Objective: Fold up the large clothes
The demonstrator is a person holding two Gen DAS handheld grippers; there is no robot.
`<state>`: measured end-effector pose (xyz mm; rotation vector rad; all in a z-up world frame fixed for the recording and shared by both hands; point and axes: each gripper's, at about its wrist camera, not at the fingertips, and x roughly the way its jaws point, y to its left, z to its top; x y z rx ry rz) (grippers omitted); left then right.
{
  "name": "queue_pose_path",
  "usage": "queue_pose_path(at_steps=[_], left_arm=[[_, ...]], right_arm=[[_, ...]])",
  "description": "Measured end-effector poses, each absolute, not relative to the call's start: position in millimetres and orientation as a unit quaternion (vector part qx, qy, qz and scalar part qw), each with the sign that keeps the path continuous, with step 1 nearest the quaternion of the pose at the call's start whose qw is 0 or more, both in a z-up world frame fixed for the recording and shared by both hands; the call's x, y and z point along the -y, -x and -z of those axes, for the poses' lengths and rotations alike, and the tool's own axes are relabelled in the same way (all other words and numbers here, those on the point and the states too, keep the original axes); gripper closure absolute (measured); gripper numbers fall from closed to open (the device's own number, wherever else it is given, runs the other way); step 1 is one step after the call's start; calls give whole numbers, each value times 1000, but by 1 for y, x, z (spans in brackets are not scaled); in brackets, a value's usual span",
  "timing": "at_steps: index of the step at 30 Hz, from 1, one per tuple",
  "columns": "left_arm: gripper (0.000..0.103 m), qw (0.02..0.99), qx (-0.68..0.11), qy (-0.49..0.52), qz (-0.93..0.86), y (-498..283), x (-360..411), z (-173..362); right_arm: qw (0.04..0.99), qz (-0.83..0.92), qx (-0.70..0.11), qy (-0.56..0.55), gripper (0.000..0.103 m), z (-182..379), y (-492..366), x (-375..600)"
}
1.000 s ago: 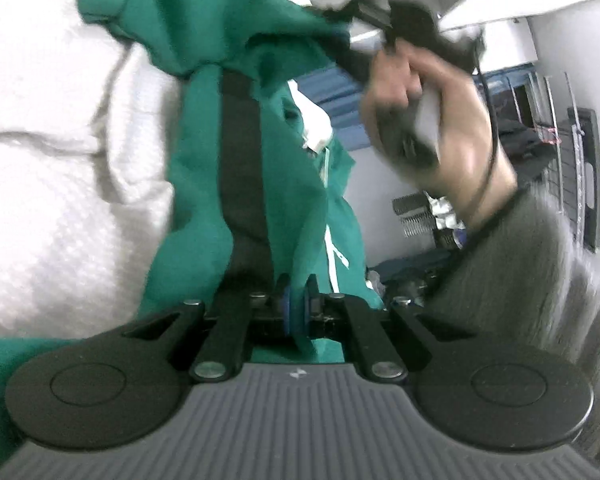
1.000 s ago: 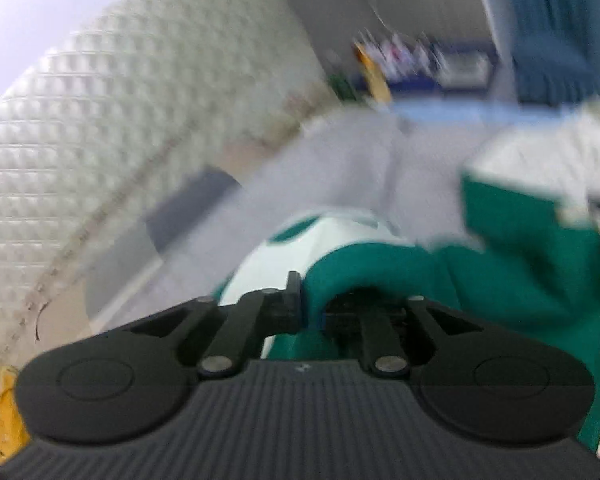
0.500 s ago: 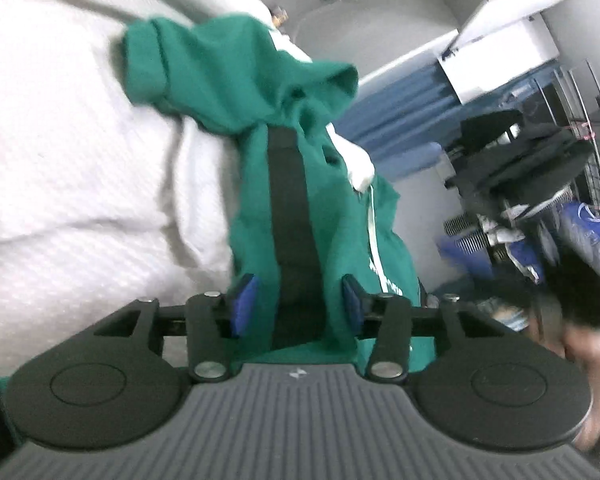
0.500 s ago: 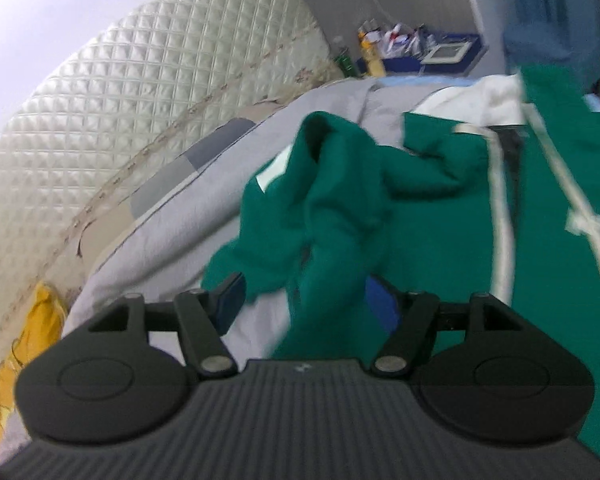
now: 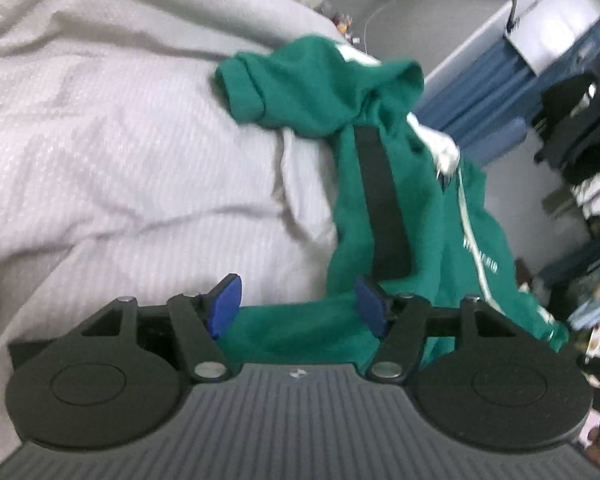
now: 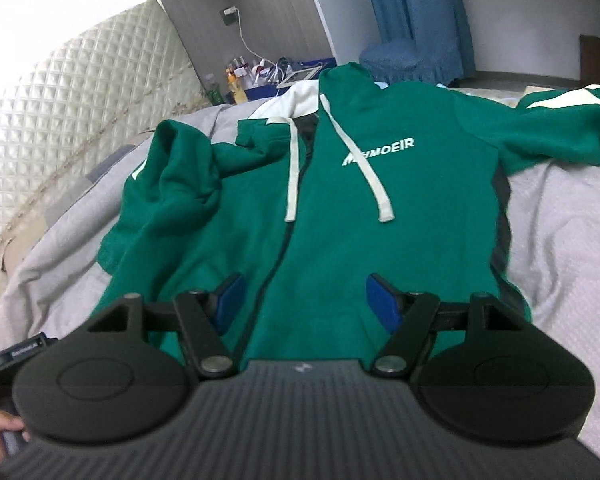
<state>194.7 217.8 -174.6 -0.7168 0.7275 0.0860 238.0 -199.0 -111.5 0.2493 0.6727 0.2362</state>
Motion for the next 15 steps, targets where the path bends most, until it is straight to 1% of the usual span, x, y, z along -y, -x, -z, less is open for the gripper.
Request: queue_pose_path(at_steps=[2,3,5,7,11,15], left_arm=[[31,876,-349,329,-54,-187,-213,172],[28,877,-352,322,-59,-184,-210,170],[25,877,-362,310,-57,-180,-205,168],[25,879,-369,296,-56,-177,-199,164],[25,890,-356,282,-44,-166,-189,151],[25,909,-363,202,-16,-166,-161,137]], right_arm=[[930,-112,-328,-122,33,116,-239,199],[928,-113,-332,-127,33,118,-239,202],[923,-116,-340,-135,33,121,-242,203],[918,-124,-348,-143,33,126,-241,206],[908,-131,-362,-166,34,133,-238,213],[904,-133,-361,-186,33,133,-234,224]])
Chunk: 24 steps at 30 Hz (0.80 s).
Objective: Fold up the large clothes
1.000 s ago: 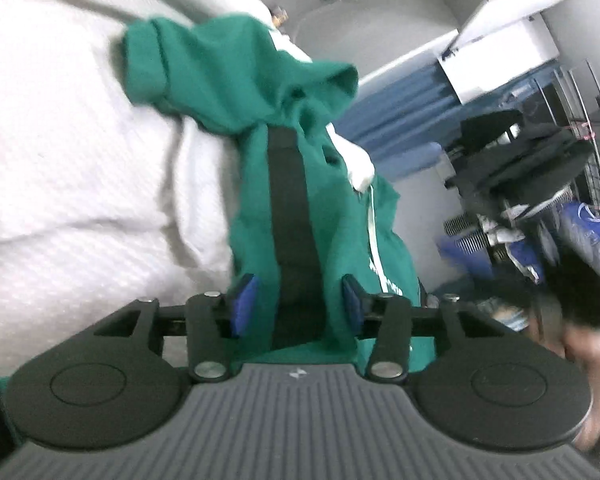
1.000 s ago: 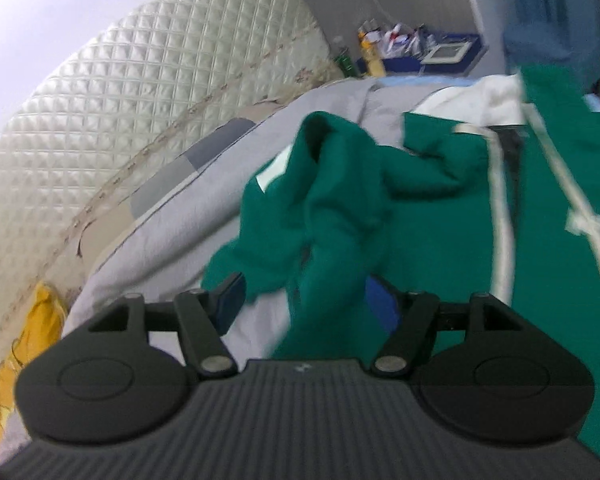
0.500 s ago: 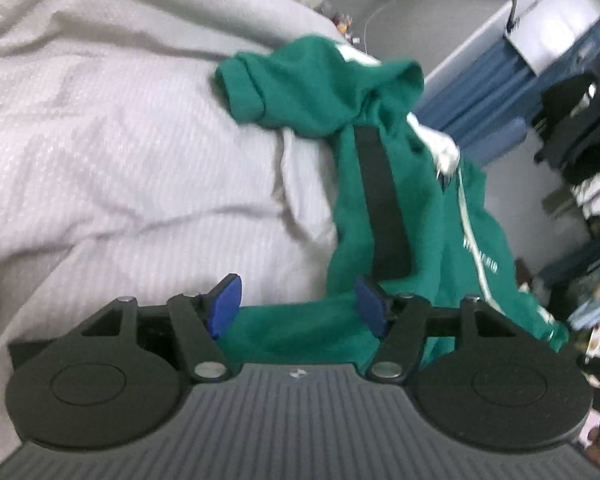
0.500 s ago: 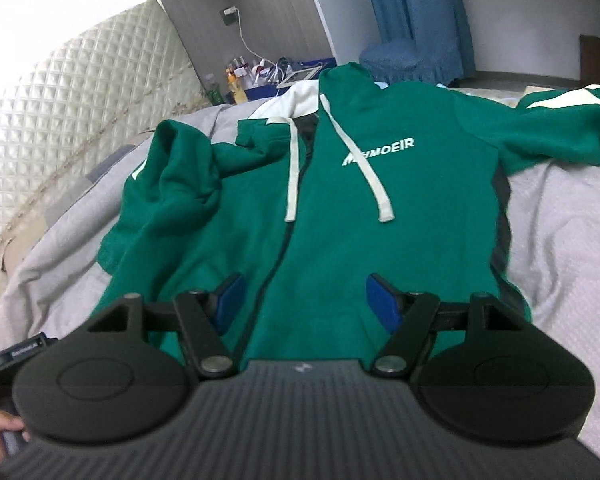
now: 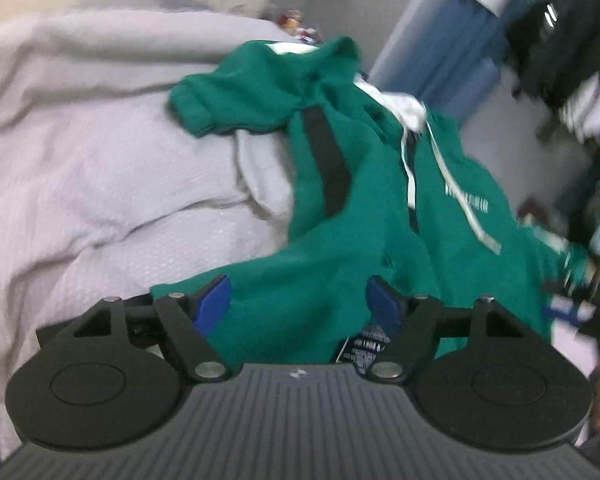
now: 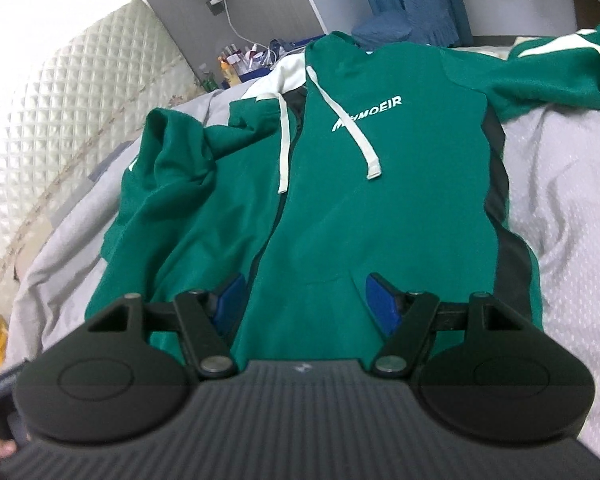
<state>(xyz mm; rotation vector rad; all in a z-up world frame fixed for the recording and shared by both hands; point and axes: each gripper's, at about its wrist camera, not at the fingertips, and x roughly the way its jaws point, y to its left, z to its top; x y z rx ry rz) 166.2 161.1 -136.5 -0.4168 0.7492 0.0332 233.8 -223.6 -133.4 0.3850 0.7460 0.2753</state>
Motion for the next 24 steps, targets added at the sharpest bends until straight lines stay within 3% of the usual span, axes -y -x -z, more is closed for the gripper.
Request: queue_pose_path(at_steps=[9,11,13,15,24], left_arm=[[26,887,-449,76,-78,-204,-136,172],[46,889,-448,65,-70,-205,-133,172],[80,889,-448,62,-66,-203,-131,170],[93,892,-443,68,-60,-198,-133,162],[96,902,-382,200,-31,-137,-159,73]], right_arm=[[903,-140,-372,-166,33,138,-232,218],[909,-138,-369,-139,34,139,-231,212],[915,-130,-367,-105,34,140,-231,206],[916,-127,-370,-85,34,142,-232,201],[909,-168,-366,-107,34,139,-223,197]])
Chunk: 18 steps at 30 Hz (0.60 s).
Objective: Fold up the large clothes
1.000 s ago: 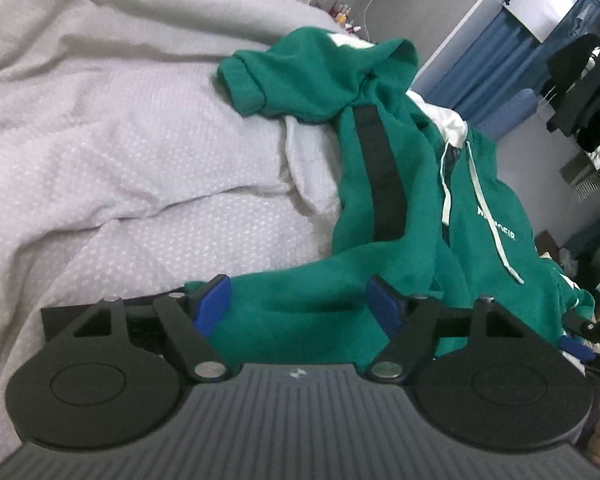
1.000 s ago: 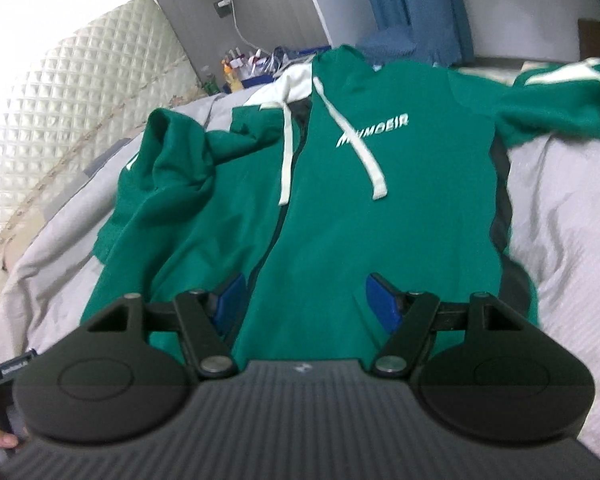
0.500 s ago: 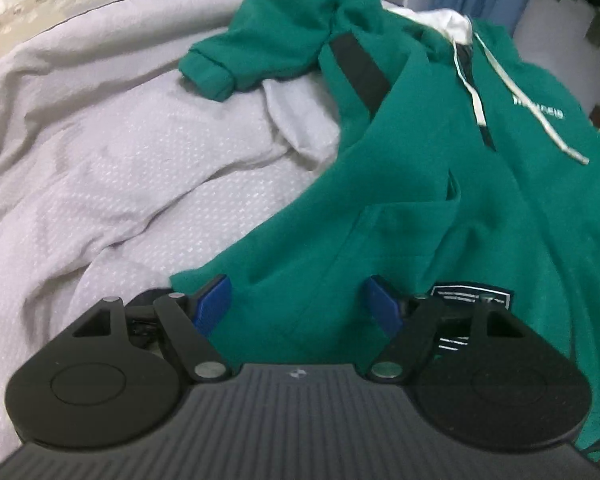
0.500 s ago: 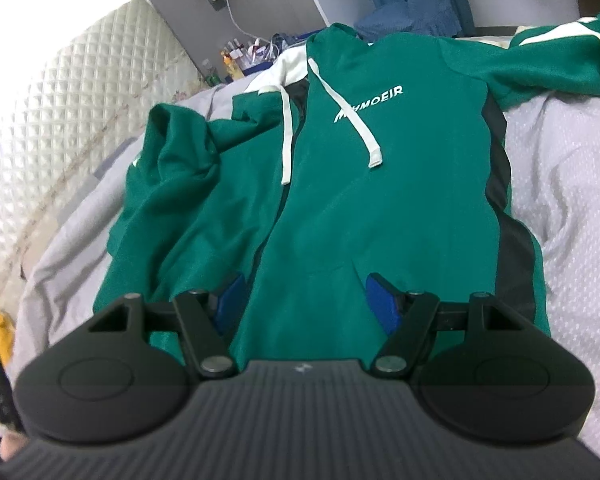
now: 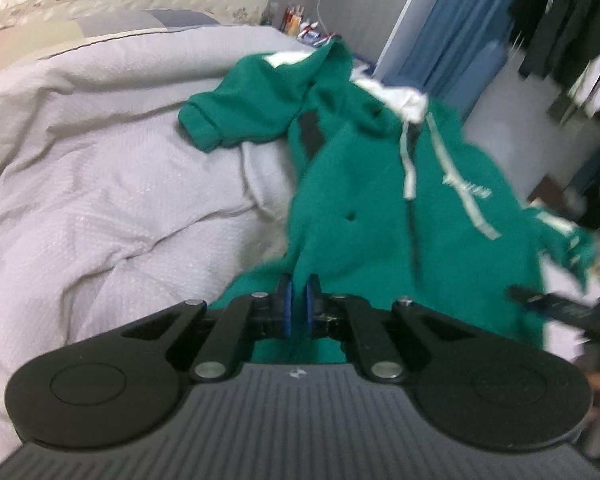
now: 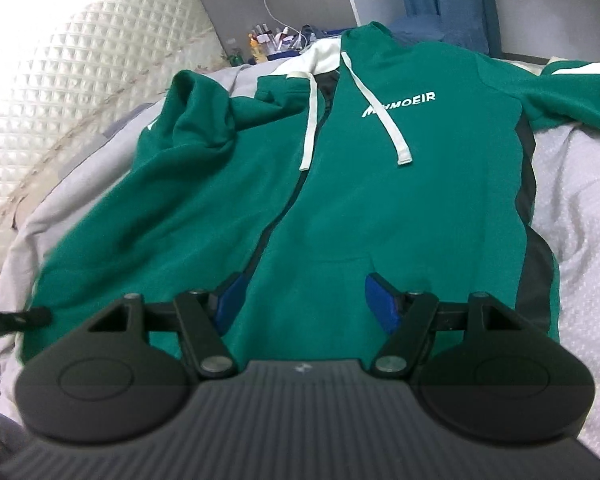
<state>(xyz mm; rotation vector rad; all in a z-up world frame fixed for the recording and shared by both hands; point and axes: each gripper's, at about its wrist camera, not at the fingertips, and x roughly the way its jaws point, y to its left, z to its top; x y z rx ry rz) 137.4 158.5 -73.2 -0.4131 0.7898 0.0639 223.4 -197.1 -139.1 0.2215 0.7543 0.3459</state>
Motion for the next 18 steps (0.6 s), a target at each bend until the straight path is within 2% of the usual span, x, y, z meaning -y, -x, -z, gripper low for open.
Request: queue_pose_path(at_steps=[4,15,17,18], left_arm=[[96,886,-398,237,-29,-119,-155,63],[94,818,-489,294,-77,-127,-185,116],[90,809,-489,317,-68,-126,-192,116],[78,804,-489,333,-57,-126,-196,114]], right_arm=[[911,-171,-363,-96,34,135,-218,192],[906,-180,-374,-88,34,135,-213,183],[906,-181,-374,-82,34,136,-214,179],[906,-182,-374,-79,34,136,-214,178]])
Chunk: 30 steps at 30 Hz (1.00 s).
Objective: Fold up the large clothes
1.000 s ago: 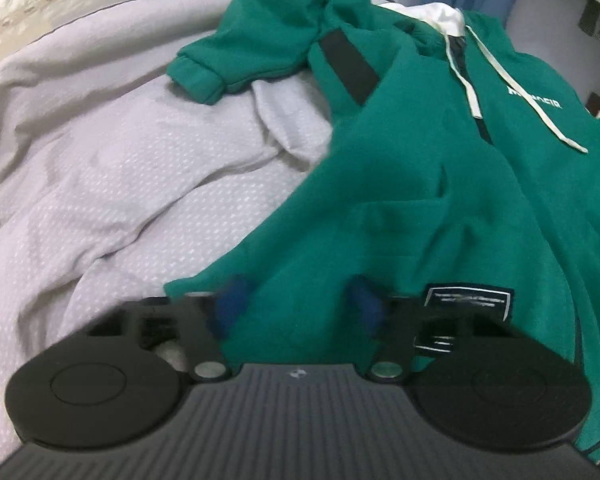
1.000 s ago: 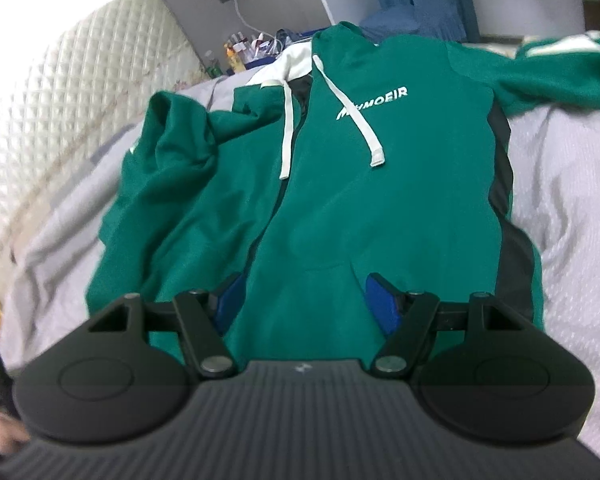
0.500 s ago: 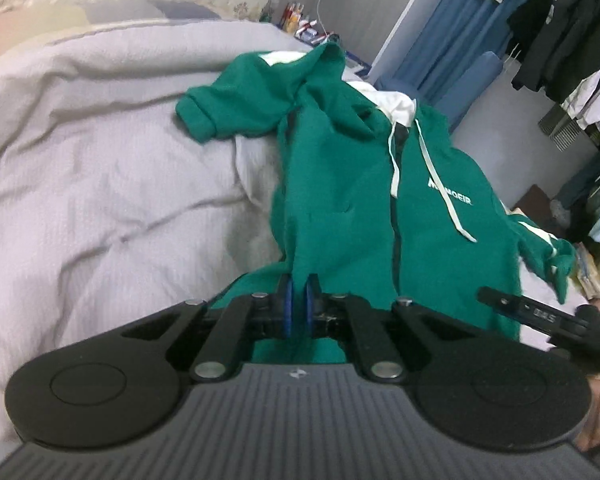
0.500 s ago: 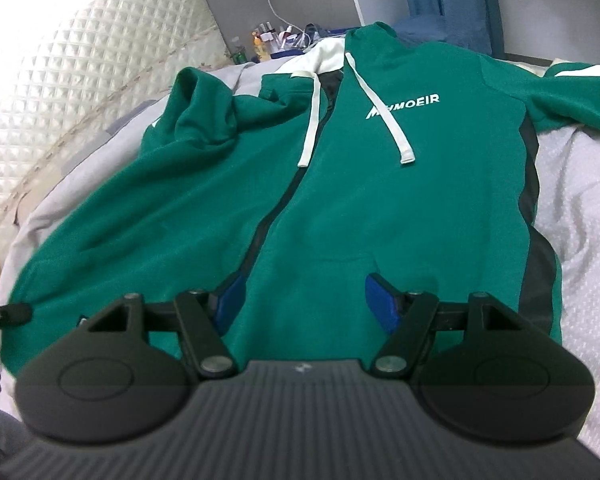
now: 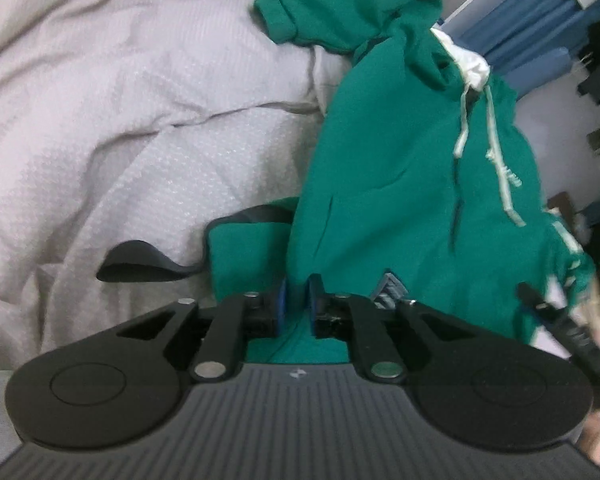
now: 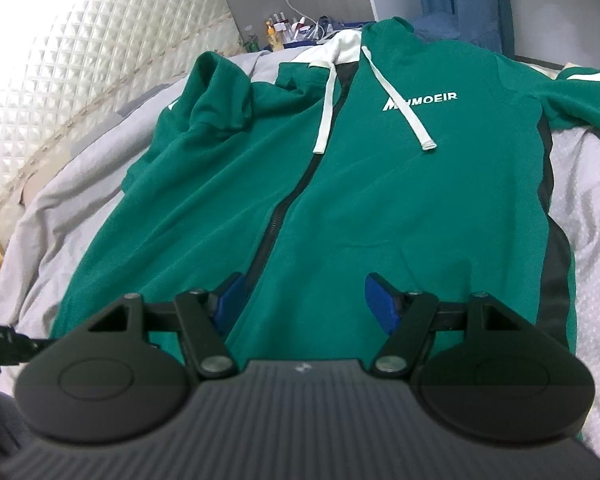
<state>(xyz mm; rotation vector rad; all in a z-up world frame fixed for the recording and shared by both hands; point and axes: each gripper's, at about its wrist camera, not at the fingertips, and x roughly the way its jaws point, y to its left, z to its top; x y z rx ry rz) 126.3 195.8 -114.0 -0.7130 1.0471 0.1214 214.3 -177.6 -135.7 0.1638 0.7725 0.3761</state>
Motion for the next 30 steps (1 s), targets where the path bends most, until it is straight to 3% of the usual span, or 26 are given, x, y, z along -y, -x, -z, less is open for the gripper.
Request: queue_pose_path(at_steps=[1,3,10,14,26,27,28,30], left_arm=[[58,798,-489,351,-41,-129,-203,112],[43,789,-478,385,-30,-131,-215,105],[33,827,-403,389,-53,-188,-260,70],[33,840,-395,362,-83,-257,-283,88],[35,790,-317,505,-140,-370,-342,200],[39,795,-319,496,-142,-376,-341,200],[57,802,-324,481,-147,-379,-339,198],[65,811,-340,448,-159,-387,-338,192]], right_arm=[[905,-184,-374,-79,34,136,-215,176],[904,-187,-375,-80,34,137,-217,172],[914,-190,-353,-68,34,138,-239,155],[924,-196,-327,-41,34,142,-254,143],[933,-197,-300,-34,34,169,-300,137],[932,-195,-304,-40,34,172,-305,138],[930,-193,-310,-49,34,176,-311,139],[924,-187,-326,-68,34,181,-319,141]])
